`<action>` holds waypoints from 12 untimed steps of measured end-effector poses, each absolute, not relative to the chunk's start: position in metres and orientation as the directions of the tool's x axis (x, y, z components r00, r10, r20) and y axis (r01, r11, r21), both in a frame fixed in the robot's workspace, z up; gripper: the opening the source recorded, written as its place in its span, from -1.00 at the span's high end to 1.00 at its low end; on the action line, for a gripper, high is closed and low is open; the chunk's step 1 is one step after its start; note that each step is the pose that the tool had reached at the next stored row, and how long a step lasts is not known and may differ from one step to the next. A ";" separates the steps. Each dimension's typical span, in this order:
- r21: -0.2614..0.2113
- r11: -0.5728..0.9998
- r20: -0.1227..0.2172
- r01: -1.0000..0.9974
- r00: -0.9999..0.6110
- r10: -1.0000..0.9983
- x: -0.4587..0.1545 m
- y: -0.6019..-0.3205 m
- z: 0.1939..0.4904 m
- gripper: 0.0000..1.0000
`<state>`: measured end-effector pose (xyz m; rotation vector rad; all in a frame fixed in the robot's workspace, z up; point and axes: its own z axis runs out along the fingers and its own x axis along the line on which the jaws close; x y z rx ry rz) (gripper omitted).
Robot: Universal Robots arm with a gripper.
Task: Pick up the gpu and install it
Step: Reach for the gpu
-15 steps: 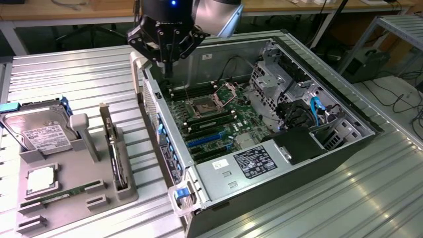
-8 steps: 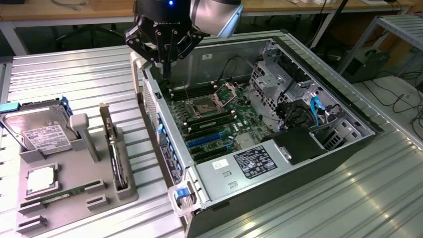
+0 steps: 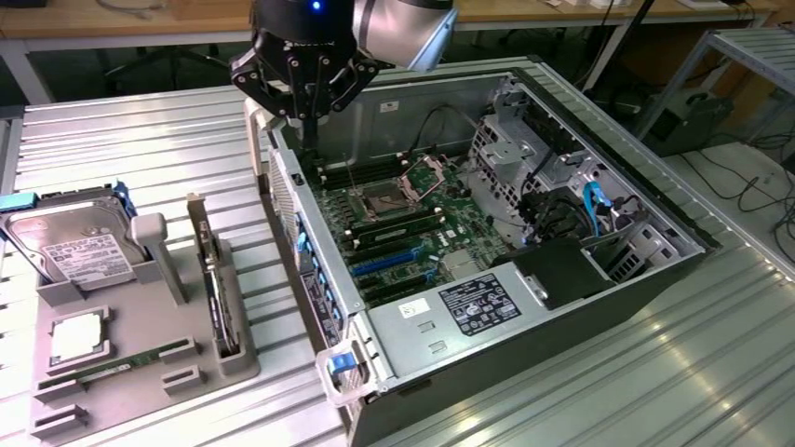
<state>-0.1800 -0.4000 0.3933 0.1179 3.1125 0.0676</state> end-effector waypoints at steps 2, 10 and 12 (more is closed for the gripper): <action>0.044 0.996 -0.024 0.075 -0.997 0.076 -0.181 -0.400 0.393 0.79; 0.044 0.996 -0.025 0.075 -0.997 0.076 -0.185 -0.400 0.393 0.79; 0.044 0.996 -0.024 0.075 -0.997 0.076 -0.186 -0.400 0.393 0.79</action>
